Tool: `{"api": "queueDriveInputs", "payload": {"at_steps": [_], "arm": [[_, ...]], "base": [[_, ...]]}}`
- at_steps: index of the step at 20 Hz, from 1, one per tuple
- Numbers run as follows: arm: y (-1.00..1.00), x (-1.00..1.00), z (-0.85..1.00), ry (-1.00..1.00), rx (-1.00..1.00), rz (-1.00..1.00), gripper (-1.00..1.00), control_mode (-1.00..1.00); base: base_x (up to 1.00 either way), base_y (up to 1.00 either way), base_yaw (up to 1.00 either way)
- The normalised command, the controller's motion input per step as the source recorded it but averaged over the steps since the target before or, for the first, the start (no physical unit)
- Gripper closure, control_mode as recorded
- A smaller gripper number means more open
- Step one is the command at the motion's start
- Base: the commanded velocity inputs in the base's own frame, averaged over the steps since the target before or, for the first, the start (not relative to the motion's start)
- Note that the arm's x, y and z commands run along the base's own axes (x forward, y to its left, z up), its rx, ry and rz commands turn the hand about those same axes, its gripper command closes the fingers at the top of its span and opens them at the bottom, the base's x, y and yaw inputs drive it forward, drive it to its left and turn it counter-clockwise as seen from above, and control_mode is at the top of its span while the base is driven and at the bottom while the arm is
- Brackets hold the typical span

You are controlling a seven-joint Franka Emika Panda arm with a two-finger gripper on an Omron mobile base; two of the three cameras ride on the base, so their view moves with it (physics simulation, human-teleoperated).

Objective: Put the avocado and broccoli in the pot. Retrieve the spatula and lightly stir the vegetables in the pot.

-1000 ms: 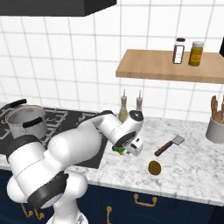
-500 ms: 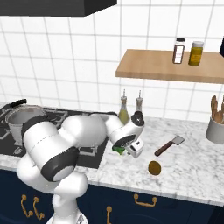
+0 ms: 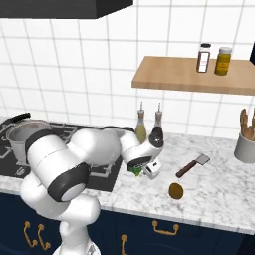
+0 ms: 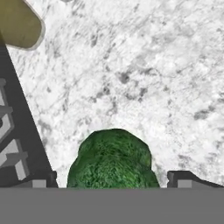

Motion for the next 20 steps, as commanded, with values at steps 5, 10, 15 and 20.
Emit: {"api": "queueDriveInputs", "payload": {"at_steps": [5, 10, 15, 20], "arm": [[0.4, 0.0, 0.0, -0.06, 0.0, -0.09, 1.0, -1.0], [0.13, -0.15, 0.24, -0.06, 0.0, -0.05, 1.0, -1.0], [0.47, -0.6, 1.0, -0.11, -0.09, 0.02, 1.0, -1.0], [0.87, -0.22, 1.0, 0.0, -0.19, 0.14, 1.0, -1.0]], "base": [[0.0, 0.0, 0.0], [0.0, 0.0, 0.0], [0.0, 0.0, 0.0], [0.0, 0.0, 0.0]]}}
